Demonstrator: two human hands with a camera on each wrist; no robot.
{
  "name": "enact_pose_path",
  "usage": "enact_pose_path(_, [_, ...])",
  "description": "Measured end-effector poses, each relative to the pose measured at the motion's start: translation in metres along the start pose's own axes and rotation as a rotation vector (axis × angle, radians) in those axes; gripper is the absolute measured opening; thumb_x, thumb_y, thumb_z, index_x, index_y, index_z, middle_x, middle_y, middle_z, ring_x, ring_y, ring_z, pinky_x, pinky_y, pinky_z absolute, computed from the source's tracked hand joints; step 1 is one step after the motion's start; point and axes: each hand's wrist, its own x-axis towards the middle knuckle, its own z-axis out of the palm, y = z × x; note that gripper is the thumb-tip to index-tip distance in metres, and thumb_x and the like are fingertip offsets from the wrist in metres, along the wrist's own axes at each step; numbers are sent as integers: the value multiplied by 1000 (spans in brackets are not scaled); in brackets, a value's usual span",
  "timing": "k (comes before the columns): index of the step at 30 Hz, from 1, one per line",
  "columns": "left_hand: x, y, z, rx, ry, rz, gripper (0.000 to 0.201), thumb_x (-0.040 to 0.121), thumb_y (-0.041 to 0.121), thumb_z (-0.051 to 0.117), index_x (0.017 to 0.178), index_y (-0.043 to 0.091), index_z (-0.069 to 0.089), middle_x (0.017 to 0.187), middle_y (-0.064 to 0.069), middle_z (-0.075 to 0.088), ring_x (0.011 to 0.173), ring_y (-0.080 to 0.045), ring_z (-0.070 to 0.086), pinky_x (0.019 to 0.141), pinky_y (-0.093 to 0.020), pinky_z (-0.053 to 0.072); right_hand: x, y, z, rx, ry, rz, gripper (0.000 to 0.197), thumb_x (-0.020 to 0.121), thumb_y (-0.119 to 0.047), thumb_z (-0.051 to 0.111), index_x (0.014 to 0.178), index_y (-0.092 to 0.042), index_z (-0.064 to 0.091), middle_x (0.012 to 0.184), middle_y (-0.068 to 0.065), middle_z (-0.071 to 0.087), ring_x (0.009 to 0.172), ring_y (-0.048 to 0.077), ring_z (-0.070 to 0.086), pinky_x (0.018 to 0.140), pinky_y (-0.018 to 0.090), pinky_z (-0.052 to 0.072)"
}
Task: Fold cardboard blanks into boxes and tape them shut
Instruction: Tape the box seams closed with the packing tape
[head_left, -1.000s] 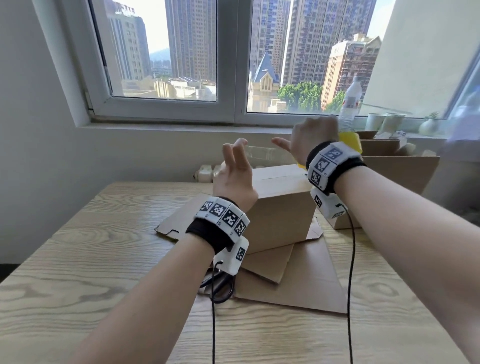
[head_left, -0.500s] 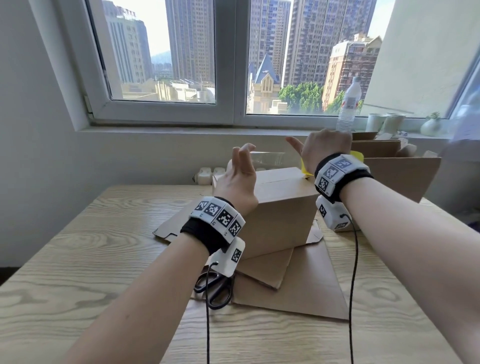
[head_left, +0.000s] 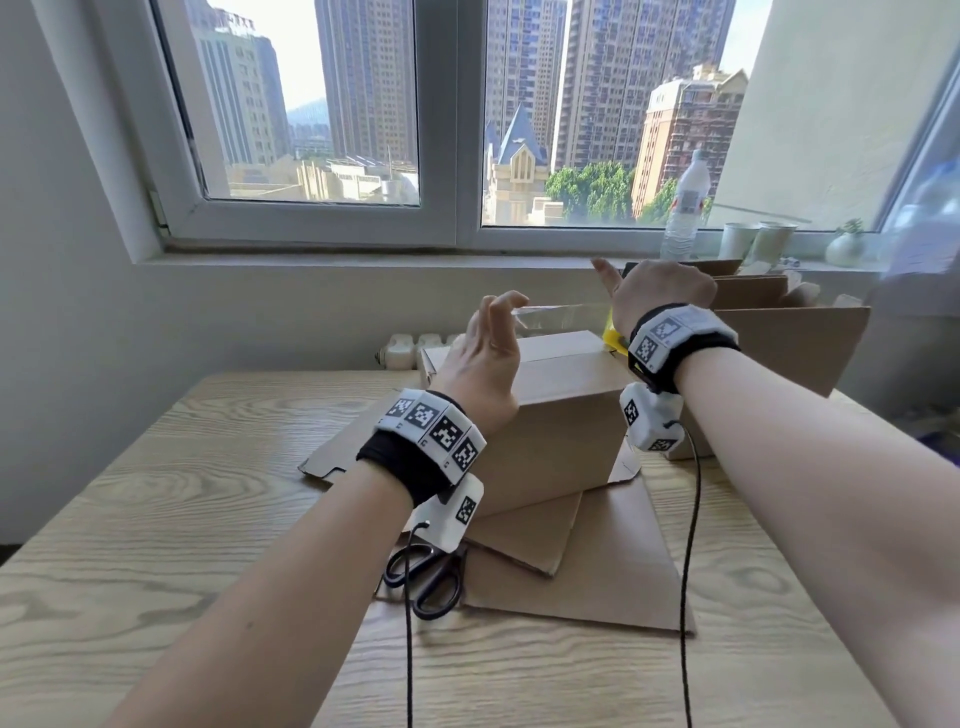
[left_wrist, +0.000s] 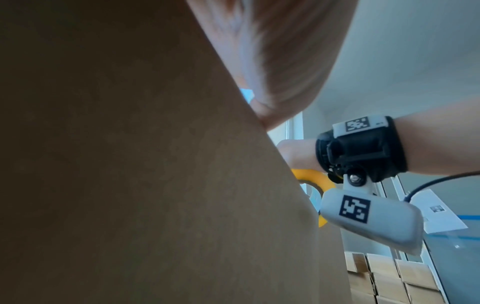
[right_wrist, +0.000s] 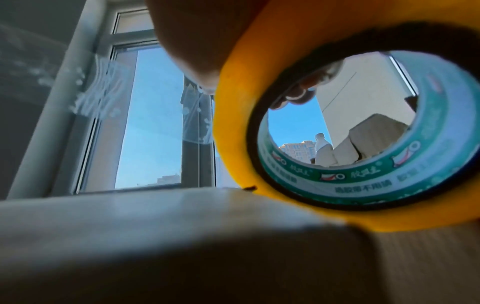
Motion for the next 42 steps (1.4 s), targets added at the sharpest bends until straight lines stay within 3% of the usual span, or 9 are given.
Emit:
enact_pose_path(3, [0,4,2,10,-22,8,82,66,-14,47,123,32,9,112,0,28,113,-20,43,90,-36,49,-2,1,6,-3,-29,-5,84,91,-76,7,65,-7,47,62,9,47,65,23,54,64,31,41])
enact_pose_path(9, [1,1,1,-26,-31,-13,79,68,-13,45,120,35,10,112,3,23,111,-20,41,89,-36,48,-4,4,9,56,-30,19,90,89,-77,5,67,-4,52,61,10,48,53,21,45,56,32,36])
enact_pose_path(12, [0,-2,2,-57,-9,-60,80,68,-12,46,119,37,10,112,3,25,112,-20,42,92,-34,46,-1,4,4,118,-71,53,98,89,-78,4,93,0,64,83,16,62,80,30,62,65,35,42])
enact_pose_path(14, [0,-8,3,-98,10,-111,80,67,-10,48,118,39,10,111,2,28,114,-19,43,97,-36,45,-1,3,0,160,-61,45,95,91,-76,7,101,-1,63,89,16,59,87,30,60,69,36,40])
enact_pose_path(20, [-2,-13,1,-132,74,-210,81,68,-4,56,121,37,10,111,0,32,104,-20,49,86,-28,42,-5,-6,-6,223,-63,42,87,89,-79,10,92,-4,55,83,15,50,79,28,49,69,36,37])
enact_pose_path(27, [-3,-10,-3,-86,47,-283,77,69,5,59,122,33,11,120,-4,34,88,-25,65,71,-33,48,-13,-14,-1,128,7,-1,87,89,-78,7,76,-6,54,60,8,44,54,19,42,61,33,34])
enact_pose_path(33, [-3,-11,-7,-136,27,-339,77,69,7,63,120,34,11,121,-2,30,89,-26,64,76,-34,49,-27,-31,-23,-82,271,-246,80,93,-74,14,55,-12,46,48,-1,34,43,11,32,54,26,26])
enact_pose_path(35, [-3,-10,-8,-174,45,-355,80,68,5,66,119,34,12,121,-2,31,89,-22,64,73,-30,47,-33,-43,-33,-120,315,-330,79,94,-74,16,53,-13,45,47,-2,34,43,10,31,62,29,30])
enact_pose_path(42, [-4,-10,-20,-559,326,-661,56,77,7,62,116,21,24,85,3,42,73,-14,50,83,-39,50,-36,-87,-40,-145,93,-426,65,99,-65,29,66,-12,47,66,1,51,57,16,45,67,31,39])
